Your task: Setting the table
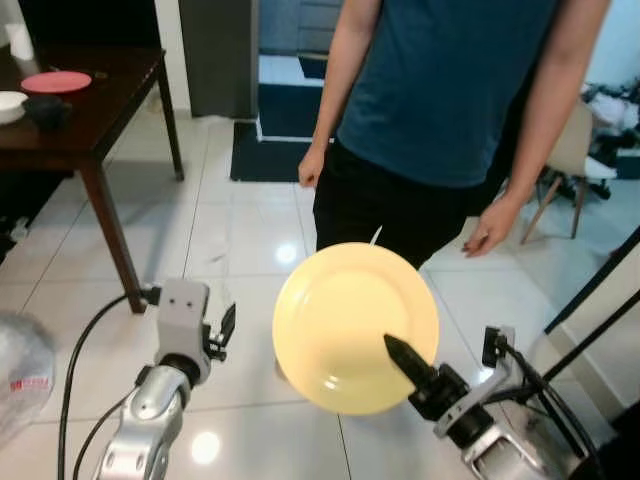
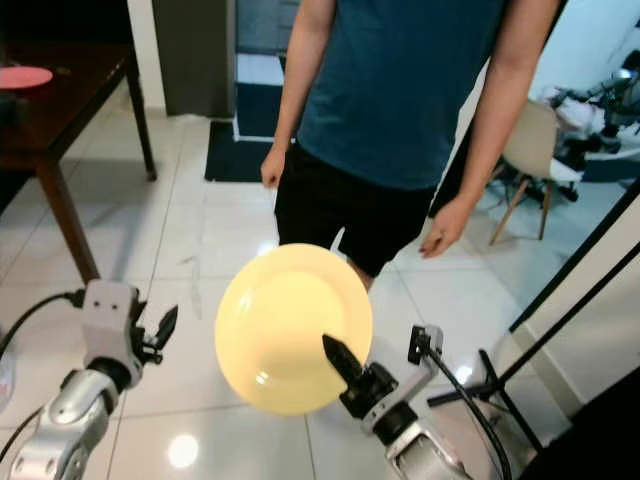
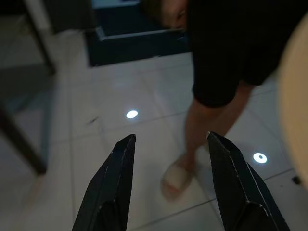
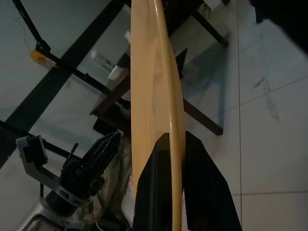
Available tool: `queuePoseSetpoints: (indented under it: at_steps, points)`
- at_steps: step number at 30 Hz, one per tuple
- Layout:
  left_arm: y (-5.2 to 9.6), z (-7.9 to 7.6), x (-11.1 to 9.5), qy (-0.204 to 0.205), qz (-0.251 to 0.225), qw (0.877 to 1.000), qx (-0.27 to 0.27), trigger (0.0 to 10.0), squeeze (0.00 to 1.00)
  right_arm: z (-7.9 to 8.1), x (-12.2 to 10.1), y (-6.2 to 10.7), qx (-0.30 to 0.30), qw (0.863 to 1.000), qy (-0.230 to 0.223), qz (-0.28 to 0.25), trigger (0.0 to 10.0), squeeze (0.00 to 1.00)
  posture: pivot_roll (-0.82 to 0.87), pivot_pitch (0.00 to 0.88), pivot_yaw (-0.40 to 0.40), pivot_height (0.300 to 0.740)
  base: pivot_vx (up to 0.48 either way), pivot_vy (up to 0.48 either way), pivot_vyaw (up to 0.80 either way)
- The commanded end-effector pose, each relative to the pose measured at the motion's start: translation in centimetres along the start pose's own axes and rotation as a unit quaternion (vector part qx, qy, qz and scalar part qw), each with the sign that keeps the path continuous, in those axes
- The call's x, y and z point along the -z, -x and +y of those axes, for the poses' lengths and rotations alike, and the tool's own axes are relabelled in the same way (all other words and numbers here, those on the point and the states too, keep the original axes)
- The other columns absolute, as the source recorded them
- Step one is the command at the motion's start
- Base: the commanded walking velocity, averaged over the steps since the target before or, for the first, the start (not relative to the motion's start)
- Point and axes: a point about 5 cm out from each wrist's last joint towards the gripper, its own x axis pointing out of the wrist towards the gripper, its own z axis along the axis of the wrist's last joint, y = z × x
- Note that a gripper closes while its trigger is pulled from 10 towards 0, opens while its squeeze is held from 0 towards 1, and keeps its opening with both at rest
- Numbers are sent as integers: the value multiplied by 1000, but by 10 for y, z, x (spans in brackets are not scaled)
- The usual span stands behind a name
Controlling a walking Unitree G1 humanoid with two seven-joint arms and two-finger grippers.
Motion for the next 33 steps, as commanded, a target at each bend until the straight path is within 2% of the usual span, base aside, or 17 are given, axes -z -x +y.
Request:
queuePoseSetpoints:
  at_steps: [1,7,11,18,20,24,28,33]
  points:
    - [4,-5,6,-2,7,1000,5,10000,0,-2,0,0,-3,1000,-5,-2,10000,0,7,42,1,740,480,0,0]
    - [5,-10,8,-7,7,1000,20,10000,0,1,3,-6,-10,1000,-7,-5,10000,0,7,46,15,740,480,0,0]
    - [1,-12,6,-11,-2,1000,24,10000,0,-1,1,-5,-7,1000,-6,-10,10000,0,14,42,21,740,480,0,0]
    - [-3,-7,5,-20,-6,999,24,10000,0,0,5,-11,-11,1000,-9,-13,10000,0,27,34,38,740,480,0,0]
    - [-2,-2,2,-36,-9,999,28,10000,0,0,10,-19,-20,1000,-18,-15,10000,0,70,5,52,740,480,0,0]
    - [-3,-1,1,-40,-11,999,31,10000,0,-1,13,-23,-23,999,-19,-14,10000,0,78,0,53,740,480,0,0]
    - [-4,-4,0,-42,-17,998,37,10000,0,-2,12,-27,-21,999,-25,-27,10000,0,81,0,51,740,480,0,0]
    - [-2,-12,2,-42,-19,998,53,10000,0,-2,13,-24,-20,999,-26,-25,10000,0,65,19,41,740,480,0,0]
